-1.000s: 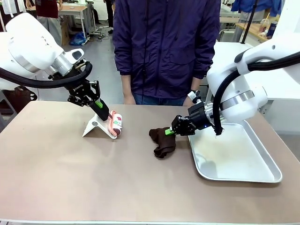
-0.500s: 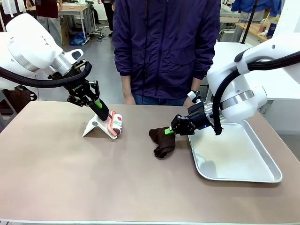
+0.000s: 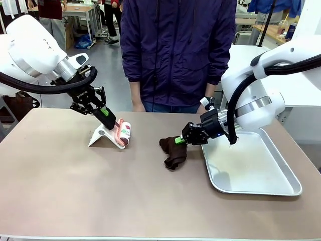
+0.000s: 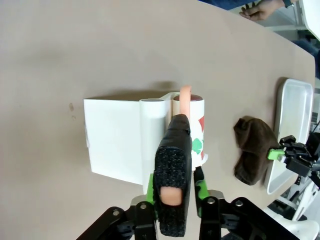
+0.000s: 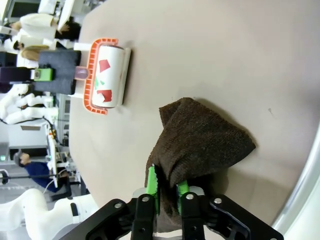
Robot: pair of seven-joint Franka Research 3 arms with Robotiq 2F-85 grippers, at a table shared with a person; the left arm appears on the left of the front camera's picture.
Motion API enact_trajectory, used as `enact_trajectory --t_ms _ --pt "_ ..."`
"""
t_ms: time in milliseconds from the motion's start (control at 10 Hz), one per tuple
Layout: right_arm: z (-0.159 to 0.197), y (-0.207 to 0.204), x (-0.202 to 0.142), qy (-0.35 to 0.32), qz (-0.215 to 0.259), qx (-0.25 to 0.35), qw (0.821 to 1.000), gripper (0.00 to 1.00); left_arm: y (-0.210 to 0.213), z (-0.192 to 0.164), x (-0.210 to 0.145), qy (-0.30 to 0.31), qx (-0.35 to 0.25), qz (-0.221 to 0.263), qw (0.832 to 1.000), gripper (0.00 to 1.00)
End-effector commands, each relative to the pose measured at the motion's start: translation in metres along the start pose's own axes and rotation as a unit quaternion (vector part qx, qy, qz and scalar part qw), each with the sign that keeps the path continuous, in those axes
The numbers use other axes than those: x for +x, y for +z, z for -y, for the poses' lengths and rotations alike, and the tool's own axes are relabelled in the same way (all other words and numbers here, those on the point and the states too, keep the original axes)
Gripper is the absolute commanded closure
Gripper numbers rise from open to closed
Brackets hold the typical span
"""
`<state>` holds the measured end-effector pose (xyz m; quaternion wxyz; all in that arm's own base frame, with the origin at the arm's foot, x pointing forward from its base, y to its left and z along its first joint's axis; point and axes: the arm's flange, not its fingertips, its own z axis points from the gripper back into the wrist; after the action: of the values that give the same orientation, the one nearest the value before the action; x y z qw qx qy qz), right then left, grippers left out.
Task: Clean the surface of the table.
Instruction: Return the Lint Roller and towel to their original positions.
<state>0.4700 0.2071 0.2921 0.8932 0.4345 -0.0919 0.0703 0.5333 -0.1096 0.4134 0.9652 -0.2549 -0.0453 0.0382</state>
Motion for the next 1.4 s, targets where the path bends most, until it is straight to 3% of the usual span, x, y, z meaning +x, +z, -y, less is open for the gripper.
enact_trajectory --t_ms 0,100,600,900,1200,1300 --pt "0.001 -0.002 0.004 -0.009 0.002 0.019 1.0 0.25 0.006 -0.003 0.002 0.013 0.019 0.004 1.0 0.0" --pt "0.001 -0.002 0.005 -0.01 0.003 0.018 1.0 0.0 0.01 -0.004 0.002 0.016 0.019 0.01 1.0 0.0" --pt "-0.001 0.001 0.003 -0.007 0.007 0.01 1.0 0.0 0.037 -0.022 -0.009 0.026 -0.003 0.034 0.999 0.0" --pt "-0.001 0.021 -0.007 -0.011 0.011 -0.018 1.0 0.0 0.078 -0.041 -0.053 0.005 -0.044 0.026 0.999 0.0" --pt "0.006 0.08 -0.037 0.007 0.038 0.101 0.994 0.0 0.1 -0.082 -0.118 -0.032 -0.15 -0.014 0.988 0.0" --pt "0.012 0.098 -0.051 -0.011 0.077 0.115 0.99 0.0 0.102 -0.102 -0.138 -0.048 -0.197 -0.028 0.979 0.0"
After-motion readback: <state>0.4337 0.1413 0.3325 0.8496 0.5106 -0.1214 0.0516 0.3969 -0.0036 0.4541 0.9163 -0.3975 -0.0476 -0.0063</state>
